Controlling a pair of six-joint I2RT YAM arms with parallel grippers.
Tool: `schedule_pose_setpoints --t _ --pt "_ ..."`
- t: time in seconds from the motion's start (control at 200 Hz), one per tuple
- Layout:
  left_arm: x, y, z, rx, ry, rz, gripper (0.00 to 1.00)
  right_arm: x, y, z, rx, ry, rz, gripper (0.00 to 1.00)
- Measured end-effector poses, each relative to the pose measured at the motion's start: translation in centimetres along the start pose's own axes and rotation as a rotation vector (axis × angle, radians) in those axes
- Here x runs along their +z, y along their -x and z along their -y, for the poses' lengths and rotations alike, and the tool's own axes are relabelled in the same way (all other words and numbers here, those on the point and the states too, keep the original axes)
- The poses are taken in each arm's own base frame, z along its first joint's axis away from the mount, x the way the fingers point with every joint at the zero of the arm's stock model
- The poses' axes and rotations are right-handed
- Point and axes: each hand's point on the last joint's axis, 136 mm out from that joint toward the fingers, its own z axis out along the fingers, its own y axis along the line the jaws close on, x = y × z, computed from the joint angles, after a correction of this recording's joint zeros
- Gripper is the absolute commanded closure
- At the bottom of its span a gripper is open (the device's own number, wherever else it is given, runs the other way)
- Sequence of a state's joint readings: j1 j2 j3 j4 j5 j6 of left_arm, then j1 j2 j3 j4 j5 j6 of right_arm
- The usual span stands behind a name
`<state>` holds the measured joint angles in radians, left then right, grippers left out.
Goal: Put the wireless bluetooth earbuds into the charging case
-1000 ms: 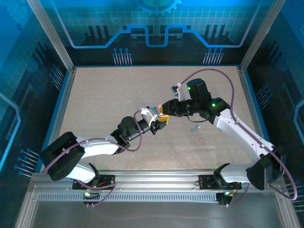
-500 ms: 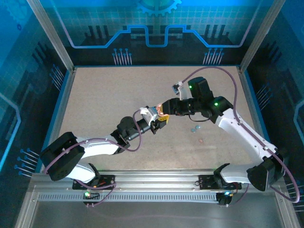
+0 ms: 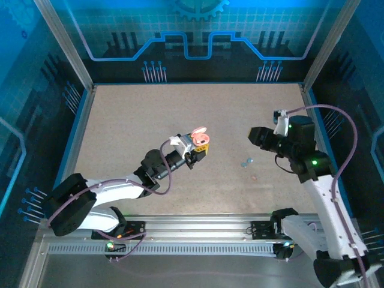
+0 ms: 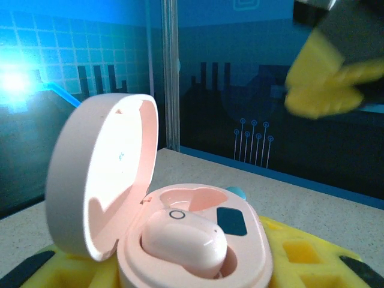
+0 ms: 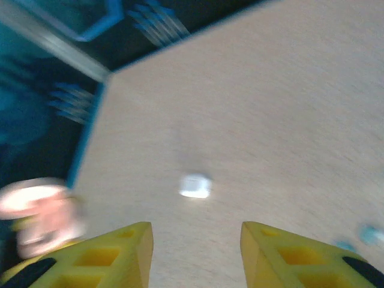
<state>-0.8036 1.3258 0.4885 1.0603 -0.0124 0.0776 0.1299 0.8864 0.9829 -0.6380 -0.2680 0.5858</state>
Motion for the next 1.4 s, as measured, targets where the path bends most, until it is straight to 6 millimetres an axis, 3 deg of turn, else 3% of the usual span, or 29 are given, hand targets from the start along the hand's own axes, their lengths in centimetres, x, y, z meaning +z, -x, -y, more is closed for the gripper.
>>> schedule_pose_setpoints --t 0.15,0.365,0.74,1.106,1.401 --pt "-0.6 1.4 0.1 0.002 -0.001 0.024 0.63 4.1 -4.8 7.5 0.154 -0.197 -0.235 0.58" --pt "-1.1 2.6 0.1 0.003 -0.002 0.041 0.63 7.5 -10.5 12.4 0.247 -0.316 -0.505 0.57" --pt "-1.6 3.1 0.2 0.003 -0.002 0.041 0.63 9.5 -14.0 15.4 0.280 -0.377 -0.634 0.57" --pt "-1.6 2.7 0.2 0.001 -0.002 0.025 0.63 10.3 -15.2 17.1 0.273 -0.424 -0.680 0.55" --pt "-1.6 2.8 0.2 0.001 -0.002 0.026 0.63 10.3 -15.1 17.2 0.272 -0.431 -0.680 0.57"
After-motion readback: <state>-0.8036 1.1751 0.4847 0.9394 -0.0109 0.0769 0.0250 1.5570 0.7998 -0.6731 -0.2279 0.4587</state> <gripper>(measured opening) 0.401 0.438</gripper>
